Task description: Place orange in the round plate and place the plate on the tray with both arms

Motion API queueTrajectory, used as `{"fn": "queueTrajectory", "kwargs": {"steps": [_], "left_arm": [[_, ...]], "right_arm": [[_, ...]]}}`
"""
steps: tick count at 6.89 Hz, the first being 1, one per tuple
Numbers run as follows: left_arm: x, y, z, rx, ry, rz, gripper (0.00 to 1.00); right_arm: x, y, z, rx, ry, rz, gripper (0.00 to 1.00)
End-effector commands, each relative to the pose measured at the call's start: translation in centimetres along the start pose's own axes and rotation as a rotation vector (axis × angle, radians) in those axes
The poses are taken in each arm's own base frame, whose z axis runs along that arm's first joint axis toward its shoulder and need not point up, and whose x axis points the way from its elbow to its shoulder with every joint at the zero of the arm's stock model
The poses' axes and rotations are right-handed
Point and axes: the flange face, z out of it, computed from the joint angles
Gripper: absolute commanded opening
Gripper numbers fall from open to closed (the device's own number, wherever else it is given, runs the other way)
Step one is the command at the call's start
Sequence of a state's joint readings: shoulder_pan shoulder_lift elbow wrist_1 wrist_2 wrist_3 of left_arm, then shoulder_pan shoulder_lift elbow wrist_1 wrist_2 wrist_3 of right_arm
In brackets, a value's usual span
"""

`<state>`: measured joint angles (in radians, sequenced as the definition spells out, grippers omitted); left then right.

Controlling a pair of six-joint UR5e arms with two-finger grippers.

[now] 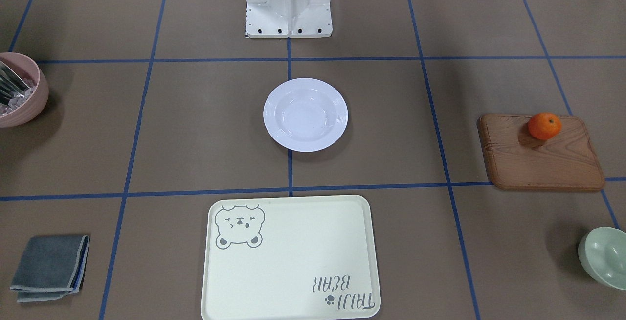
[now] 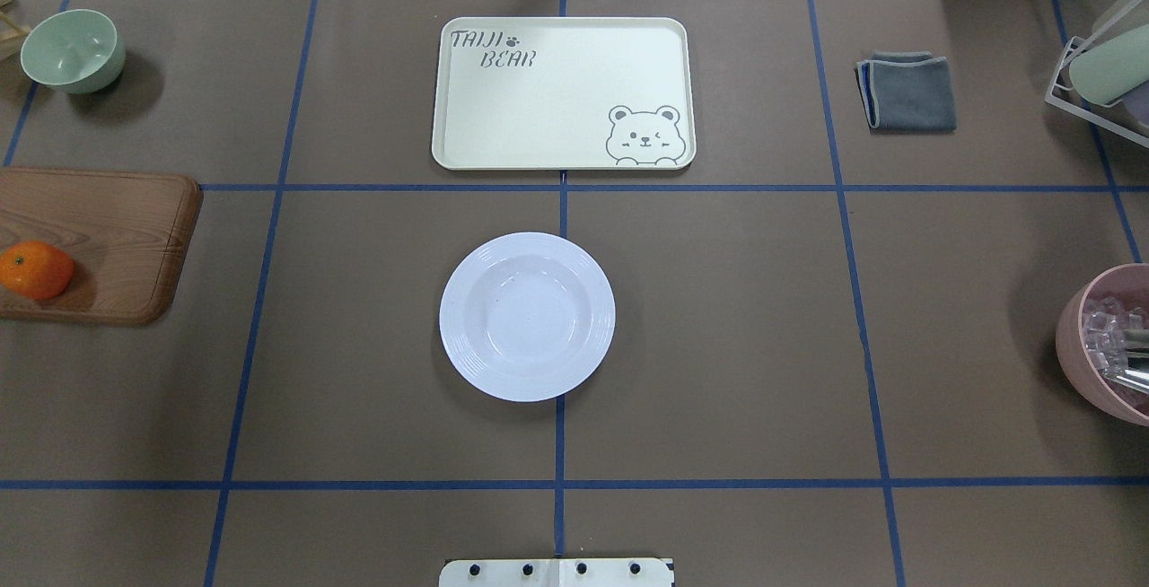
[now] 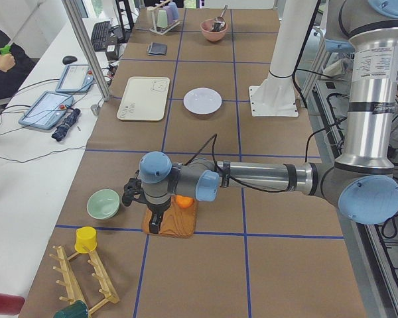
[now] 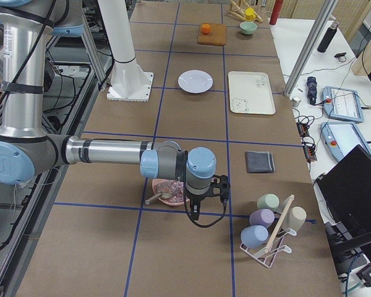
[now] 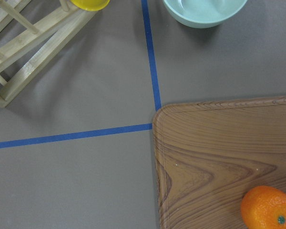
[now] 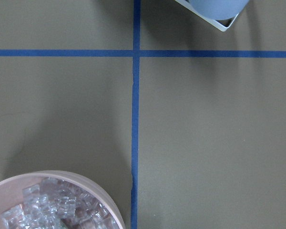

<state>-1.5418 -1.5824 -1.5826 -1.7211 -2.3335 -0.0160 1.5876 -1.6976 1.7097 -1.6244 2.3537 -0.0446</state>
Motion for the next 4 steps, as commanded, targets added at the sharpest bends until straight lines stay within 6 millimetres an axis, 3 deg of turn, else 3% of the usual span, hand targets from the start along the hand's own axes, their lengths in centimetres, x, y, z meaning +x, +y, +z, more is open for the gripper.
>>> {"fn": "queueTrajectory", "kwargs": {"steps": [1, 4], "left_arm": [[0.04, 0.02, -0.04, 0.001, 0.000, 0.000, 0.98], [0.10, 0.05, -0.32, 0.006, -0.001, 0.003, 0.98]], "right_arm": [[0.05, -0.11, -0.10, 0.001, 0.014, -0.001, 1.00], [-0.27, -0.24, -0.37, 0.007, 0.009, -0.007, 1.00]]}}
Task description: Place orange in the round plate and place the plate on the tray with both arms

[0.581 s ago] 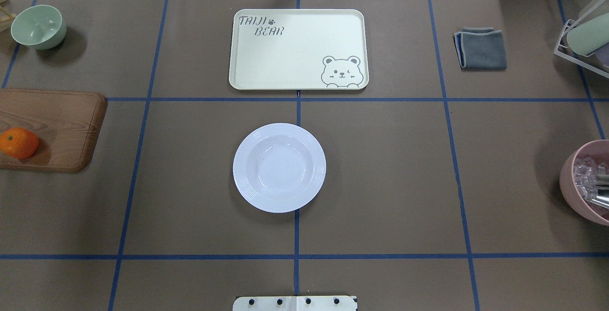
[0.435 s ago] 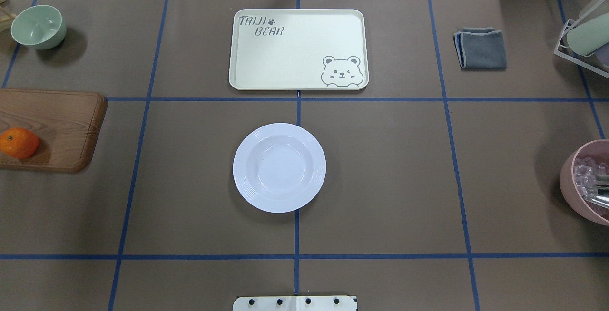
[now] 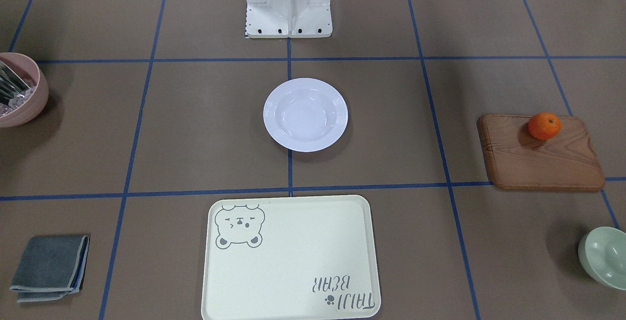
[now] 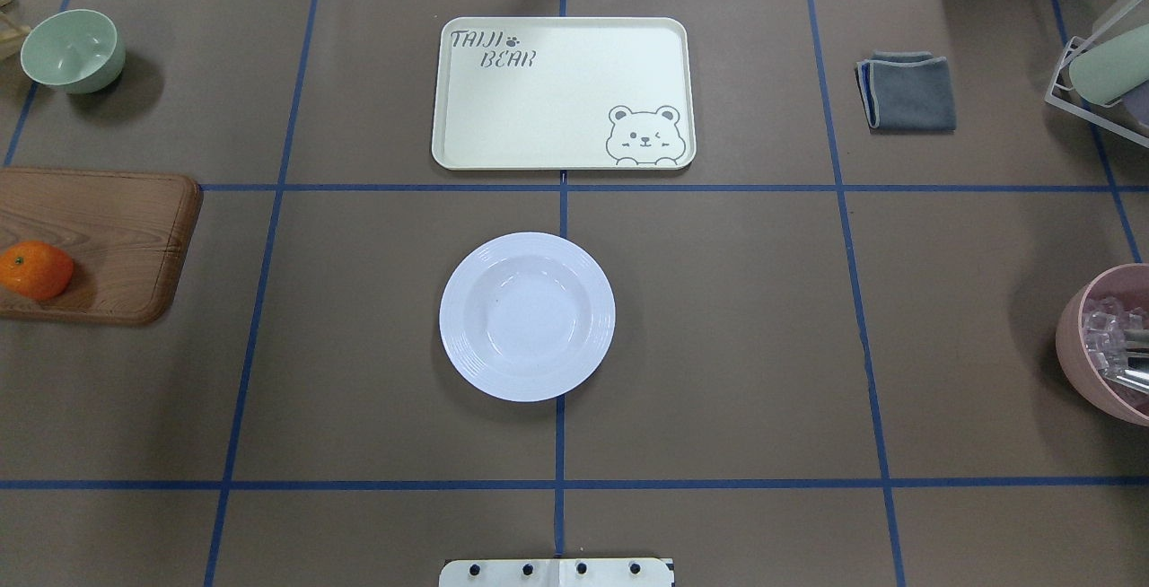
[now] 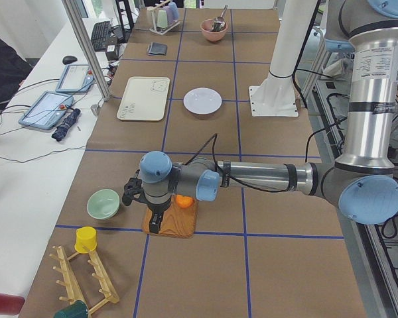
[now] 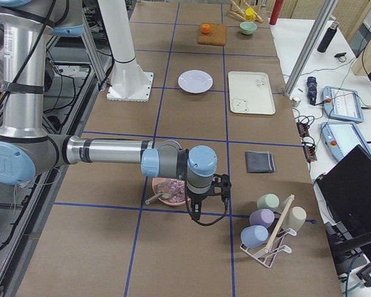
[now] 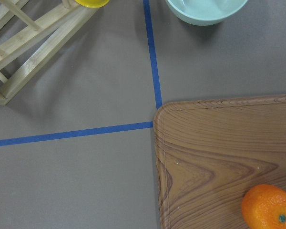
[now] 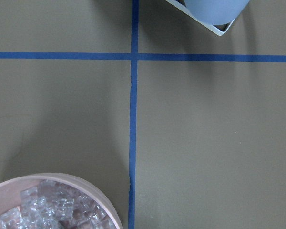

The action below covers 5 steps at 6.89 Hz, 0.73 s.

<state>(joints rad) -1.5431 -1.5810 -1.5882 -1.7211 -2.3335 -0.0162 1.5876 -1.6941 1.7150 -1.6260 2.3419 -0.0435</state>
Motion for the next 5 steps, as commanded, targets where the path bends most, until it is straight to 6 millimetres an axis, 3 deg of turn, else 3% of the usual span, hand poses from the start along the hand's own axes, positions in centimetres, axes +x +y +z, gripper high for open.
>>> {"fn": "queueTrajectory", "kwargs": {"steps": [1, 3, 5], "left_arm": [[0.1, -0.1, -0.1, 0.002, -0.002, 0.003, 0.98], [0.3, -0.5, -0.1, 0.003, 0.002, 0.011, 0.98], [0.2, -0.2, 0.1, 0.001, 0.005, 0.008, 0.98]], "right_arm": [[-0.1, 0.0, -0.1, 0.004, 0.000, -0.005, 1.00], [-0.2, -0.1, -0.2, 0.010, 0.005, -0.014, 1.00], [-1.2, -1.7, -1.5, 0.033, 0.031, -0.040, 1.00]]}}
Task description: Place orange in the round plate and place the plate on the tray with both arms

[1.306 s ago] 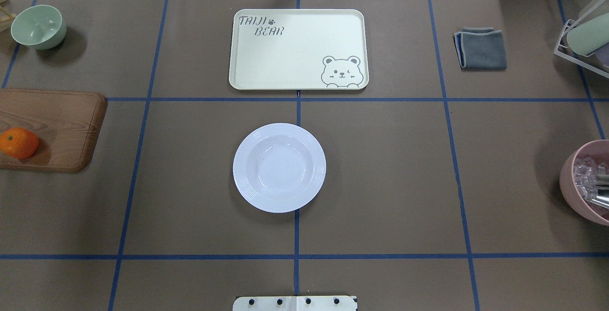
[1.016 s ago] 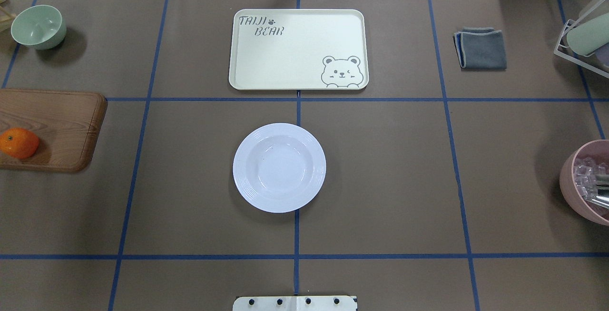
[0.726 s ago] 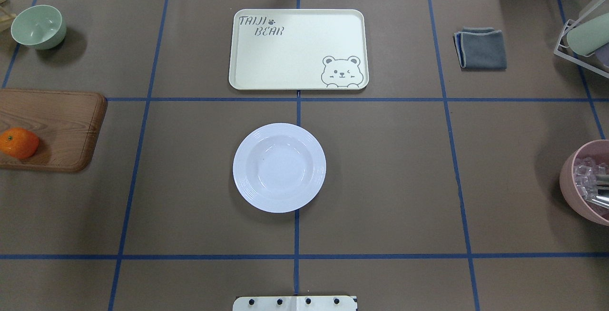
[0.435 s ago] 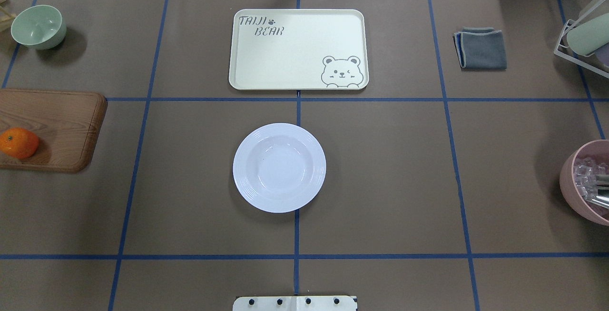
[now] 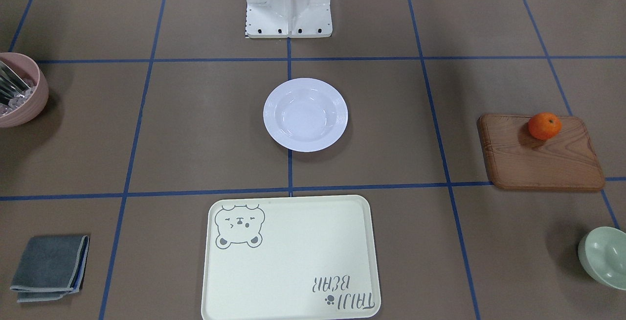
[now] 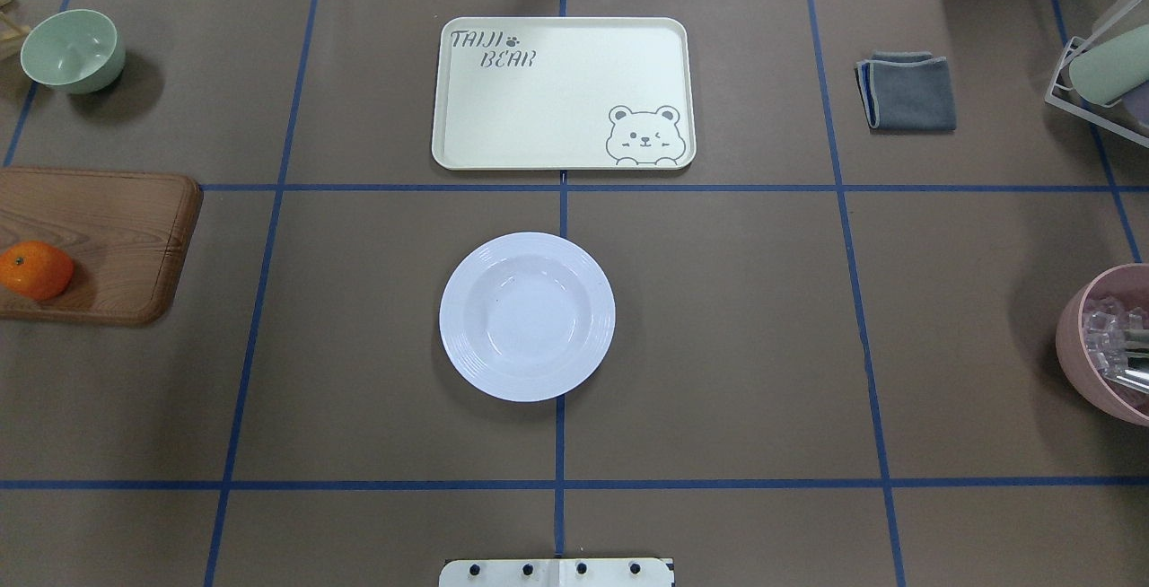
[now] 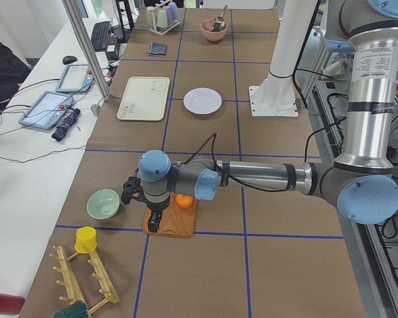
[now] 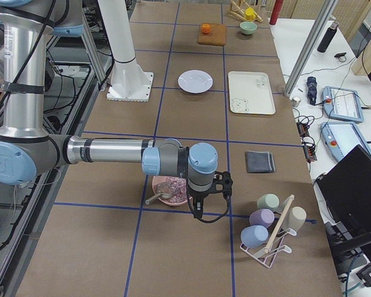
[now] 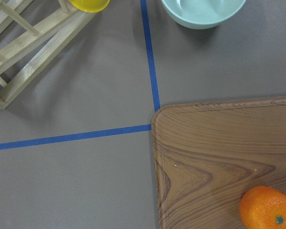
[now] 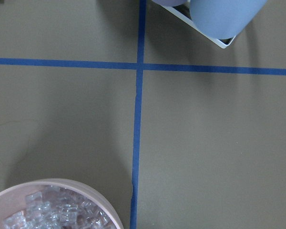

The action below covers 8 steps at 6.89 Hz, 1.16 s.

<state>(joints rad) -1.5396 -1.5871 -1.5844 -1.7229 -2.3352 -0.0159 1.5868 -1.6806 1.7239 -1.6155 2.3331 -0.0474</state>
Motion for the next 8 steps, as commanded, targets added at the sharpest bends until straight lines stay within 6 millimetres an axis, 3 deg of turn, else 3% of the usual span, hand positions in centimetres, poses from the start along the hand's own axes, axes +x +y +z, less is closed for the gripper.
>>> {"fn": "queueTrajectory", "kwargs": {"steps": [1, 4, 5, 7, 8], "left_arm": [[-0.2, 0.2, 0.3, -0.005, 0.001, 0.005, 0.98], [-0.6, -0.2, 1.0, -0.020, 0.007, -0.018, 0.98], [-0.5, -0.3, 2.6, -0.047, 0.012, -0.015, 0.98], [6.0, -2.7, 5.3, -0.021, 0.044, -0.130, 0.98], [9.8, -2.4, 8.1, -0.026, 0.069, -0.145, 0.98]], "right_arm": [[-0.5, -0.8, -0.6, 0.006, 0.019, -0.010, 1.00], [0.8, 0.3, 0.8, -0.017, 0.013, 0.014, 1.00], [0.6, 0.3, 0.7, -0.014, 0.006, 0.012, 1.00], [0.2, 0.2, 0.7, -0.012, -0.039, 0.013, 1.00], [0.0, 0.2, 0.8, -0.013, -0.060, 0.016, 1.00]]}}
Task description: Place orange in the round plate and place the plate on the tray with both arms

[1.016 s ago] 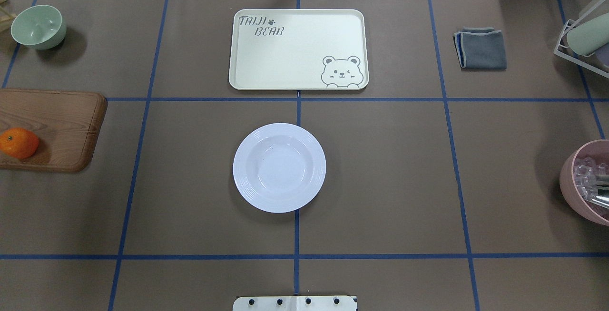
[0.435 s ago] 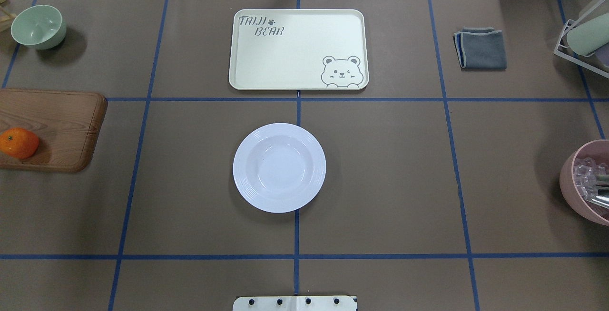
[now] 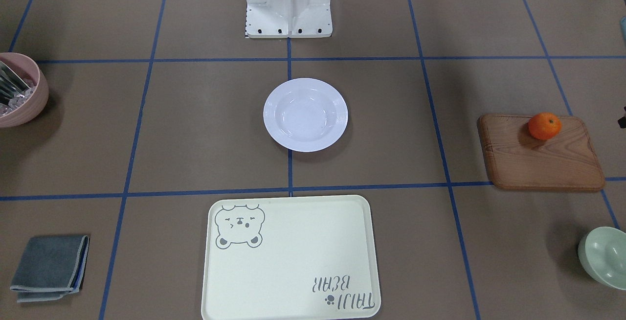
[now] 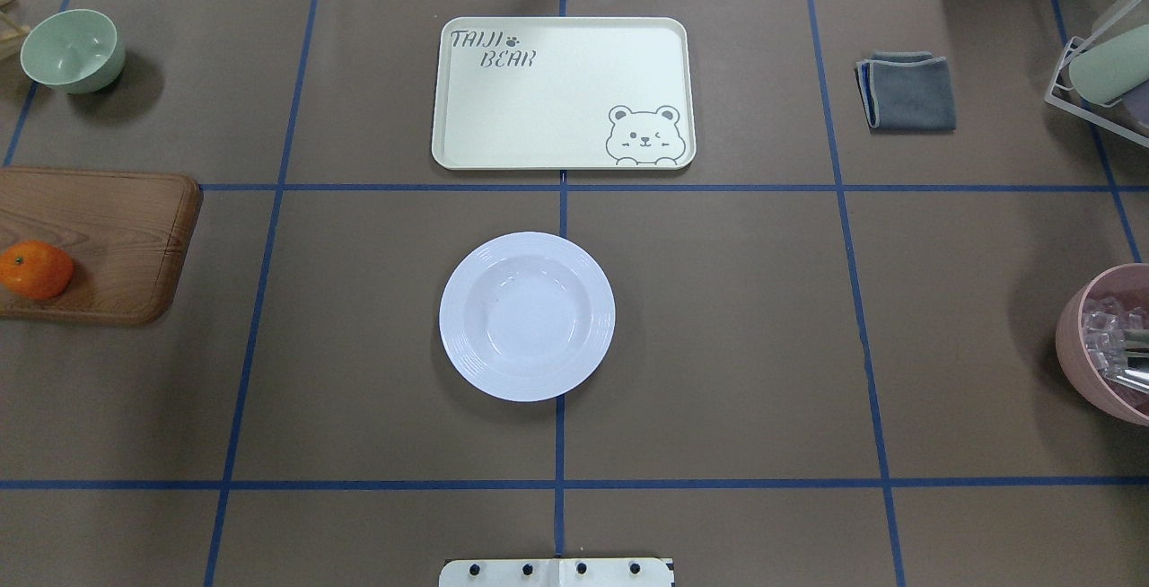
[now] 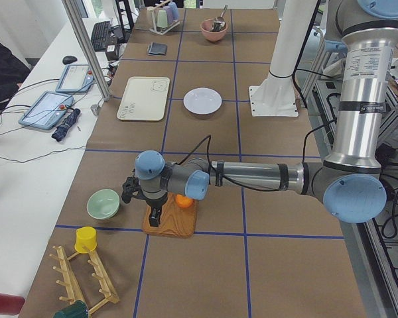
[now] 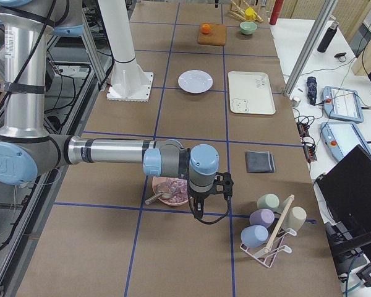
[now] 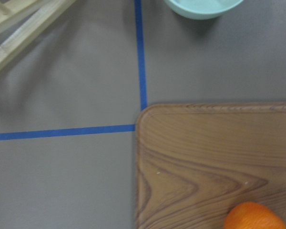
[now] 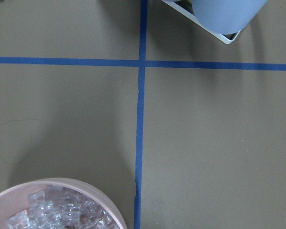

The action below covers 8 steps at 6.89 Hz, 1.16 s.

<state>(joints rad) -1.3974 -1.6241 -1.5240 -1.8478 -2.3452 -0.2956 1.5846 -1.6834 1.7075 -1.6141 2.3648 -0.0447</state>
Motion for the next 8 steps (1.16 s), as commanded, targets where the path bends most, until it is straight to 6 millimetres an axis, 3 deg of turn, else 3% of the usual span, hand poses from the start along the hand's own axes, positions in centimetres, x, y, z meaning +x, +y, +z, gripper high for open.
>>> {"fn": "queueTrajectory", "kwargs": {"steps": [1, 4, 8], "left_arm": [[6.0, 0.8, 4.6, -0.012, 0.039, -0.049, 0.98], [9.2, 2.3, 8.2, -0.086, 0.042, 0.006, 0.98], [9.0, 3.6, 9.9, -0.125, 0.030, 0.015, 0.98]], "right_arm": [[-0.3, 0.0, 0.0, 0.001, -0.030, 0.001, 1.00], [-0.4, -0.1, 0.0, 0.000, -0.031, 0.000, 1.00], [-0.5, -0.3, -0.1, -0.001, -0.031, 0.001, 1.00]]}}
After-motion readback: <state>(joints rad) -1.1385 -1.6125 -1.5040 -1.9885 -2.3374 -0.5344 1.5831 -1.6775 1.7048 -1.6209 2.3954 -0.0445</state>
